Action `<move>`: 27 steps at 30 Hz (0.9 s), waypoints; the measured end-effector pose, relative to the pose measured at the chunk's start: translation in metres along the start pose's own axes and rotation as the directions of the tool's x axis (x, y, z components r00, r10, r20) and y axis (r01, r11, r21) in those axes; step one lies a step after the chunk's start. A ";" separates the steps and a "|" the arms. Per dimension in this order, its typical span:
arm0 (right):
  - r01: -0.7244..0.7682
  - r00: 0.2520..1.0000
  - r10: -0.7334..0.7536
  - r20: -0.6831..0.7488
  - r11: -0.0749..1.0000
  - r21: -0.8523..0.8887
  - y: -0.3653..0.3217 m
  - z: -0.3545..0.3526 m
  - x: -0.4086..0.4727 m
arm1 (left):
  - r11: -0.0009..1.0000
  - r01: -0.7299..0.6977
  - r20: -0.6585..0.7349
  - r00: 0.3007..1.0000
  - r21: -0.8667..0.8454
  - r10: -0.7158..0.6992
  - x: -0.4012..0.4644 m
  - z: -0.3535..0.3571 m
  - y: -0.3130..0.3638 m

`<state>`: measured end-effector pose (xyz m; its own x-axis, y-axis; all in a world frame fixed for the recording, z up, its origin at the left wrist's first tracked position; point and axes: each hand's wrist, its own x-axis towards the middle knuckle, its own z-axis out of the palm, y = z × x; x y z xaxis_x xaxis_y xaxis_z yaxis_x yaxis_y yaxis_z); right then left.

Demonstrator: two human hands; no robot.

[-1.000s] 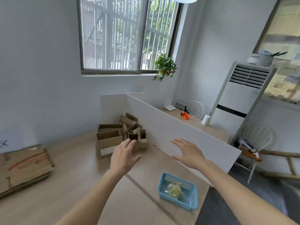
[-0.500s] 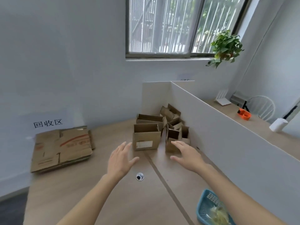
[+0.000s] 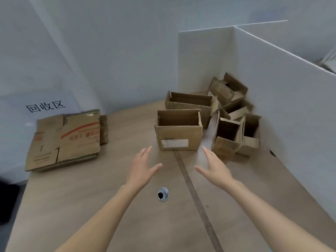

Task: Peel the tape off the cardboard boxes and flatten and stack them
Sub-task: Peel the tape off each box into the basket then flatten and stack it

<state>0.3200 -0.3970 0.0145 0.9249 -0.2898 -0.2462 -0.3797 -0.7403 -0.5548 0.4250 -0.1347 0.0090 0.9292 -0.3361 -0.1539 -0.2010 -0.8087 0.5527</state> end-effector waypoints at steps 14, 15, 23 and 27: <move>0.037 0.987 0.026 -0.156 0.922 0.386 0.060 0.082 0.128 | 0.895 0.052 -0.170 0.975 -0.444 -0.141 0.128 0.113 -0.026; 0.032 0.987 0.037 -0.155 0.906 0.421 0.062 0.084 0.130 | 0.886 0.035 -0.182 0.974 -0.461 -0.133 0.122 0.118 -0.028; 0.040 0.985 0.051 -0.166 0.864 0.503 0.067 0.079 0.127 | 0.961 -0.089 -0.210 0.977 -0.262 0.034 0.060 0.128 -0.041; 0.074 0.994 -0.019 -0.106 0.832 0.550 0.054 0.081 0.105 | 0.937 -0.179 -0.241 0.965 -0.299 0.107 0.029 0.116 -0.043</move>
<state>0.3943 -0.4182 -0.1059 0.9290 -0.3383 -0.1502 -0.2589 -0.3039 -0.9169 0.4253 -0.1653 -0.1141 0.9494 -0.2947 0.1085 -0.2621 -0.5535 0.7905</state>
